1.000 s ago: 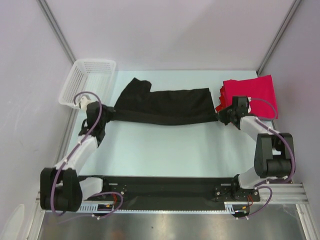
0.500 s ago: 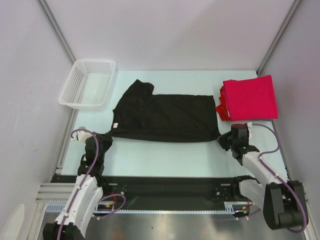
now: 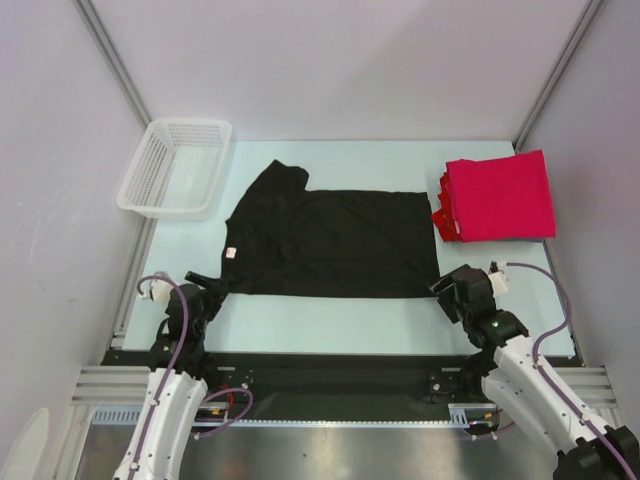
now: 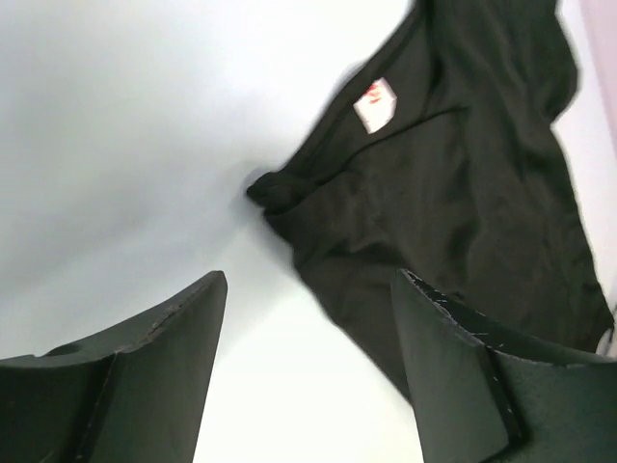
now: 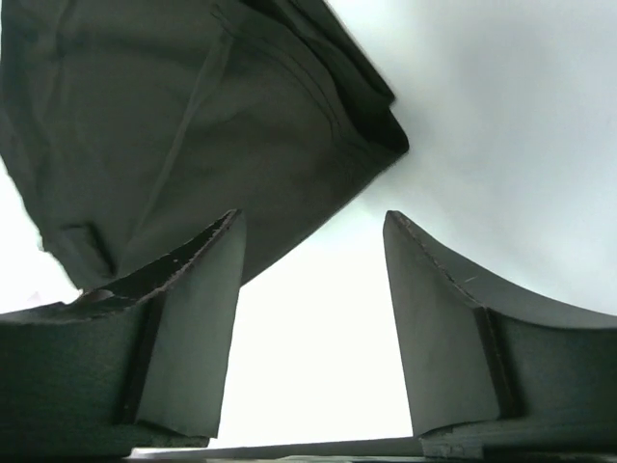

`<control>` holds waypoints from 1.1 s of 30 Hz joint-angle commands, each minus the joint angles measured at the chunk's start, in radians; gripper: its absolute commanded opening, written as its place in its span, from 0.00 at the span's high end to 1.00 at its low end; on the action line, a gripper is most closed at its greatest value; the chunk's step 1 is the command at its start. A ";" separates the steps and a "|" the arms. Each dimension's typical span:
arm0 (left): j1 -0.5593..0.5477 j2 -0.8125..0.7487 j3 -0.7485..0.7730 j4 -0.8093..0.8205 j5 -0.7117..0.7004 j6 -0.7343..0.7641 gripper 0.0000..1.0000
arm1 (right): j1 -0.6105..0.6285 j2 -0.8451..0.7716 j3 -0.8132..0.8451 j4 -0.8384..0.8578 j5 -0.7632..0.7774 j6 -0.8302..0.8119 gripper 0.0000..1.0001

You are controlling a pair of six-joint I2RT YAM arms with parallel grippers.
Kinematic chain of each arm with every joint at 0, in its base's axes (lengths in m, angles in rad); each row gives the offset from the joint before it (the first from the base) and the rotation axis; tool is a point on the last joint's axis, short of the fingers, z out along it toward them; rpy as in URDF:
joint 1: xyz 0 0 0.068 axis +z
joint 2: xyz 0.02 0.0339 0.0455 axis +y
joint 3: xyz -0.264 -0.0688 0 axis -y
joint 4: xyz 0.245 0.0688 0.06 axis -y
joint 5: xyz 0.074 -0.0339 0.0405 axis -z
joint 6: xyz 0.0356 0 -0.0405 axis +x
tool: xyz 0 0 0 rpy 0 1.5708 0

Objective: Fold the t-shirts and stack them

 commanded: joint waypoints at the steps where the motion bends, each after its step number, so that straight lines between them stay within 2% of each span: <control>1: 0.007 0.008 0.131 -0.010 0.030 0.089 0.24 | 0.014 0.039 0.092 0.018 0.084 -0.165 0.38; 7: 0.007 0.185 0.235 0.180 0.189 0.221 0.24 | 0.011 0.263 0.262 0.180 0.044 -0.493 0.40; 11: -0.002 0.380 0.326 0.364 0.286 0.312 0.23 | -0.018 0.435 0.400 0.281 -0.017 -0.619 0.41; 13: -0.016 0.507 0.401 0.396 0.274 0.332 0.23 | -0.040 0.544 0.495 0.288 -0.020 -0.649 0.43; 15: -0.027 0.605 0.448 0.409 0.205 0.330 0.22 | -0.075 0.651 0.556 0.300 -0.032 -0.684 0.44; 21: -0.036 0.801 0.564 0.590 0.151 0.321 0.21 | -0.145 0.903 0.806 0.306 -0.045 -0.747 0.45; 28: -0.063 1.239 0.896 0.613 0.154 0.373 0.23 | -0.167 1.258 1.103 0.265 -0.023 -0.795 0.46; 33: -0.085 1.486 1.163 0.568 0.157 0.406 0.23 | -0.175 1.440 1.320 0.211 -0.019 -0.810 0.47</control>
